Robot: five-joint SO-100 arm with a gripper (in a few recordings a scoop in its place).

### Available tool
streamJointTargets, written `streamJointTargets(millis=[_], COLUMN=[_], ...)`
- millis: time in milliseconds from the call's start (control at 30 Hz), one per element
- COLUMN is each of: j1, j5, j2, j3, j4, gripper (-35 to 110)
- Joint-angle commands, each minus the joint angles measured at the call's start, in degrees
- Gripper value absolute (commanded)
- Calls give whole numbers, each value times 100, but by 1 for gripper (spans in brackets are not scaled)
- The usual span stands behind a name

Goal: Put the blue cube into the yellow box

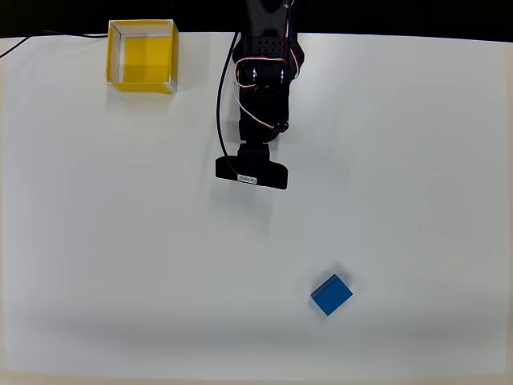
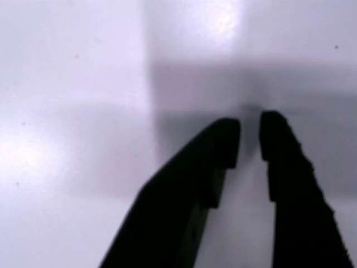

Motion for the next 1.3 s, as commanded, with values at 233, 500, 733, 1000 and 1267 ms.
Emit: streamJointTargets(millis=[233, 500, 733, 1000, 1267], j1=[114, 1055, 1213, 932, 290], j5=[439, 1151, 2118, 3735, 4790], j2=[-2944, -5511, -8016, -10169, -11689], j3=[-2646, -4359, -6759, -9536, -11725], j4=[-949, -3665, -4395, -3718, -2856], gripper=[11, 41, 50, 52, 52])
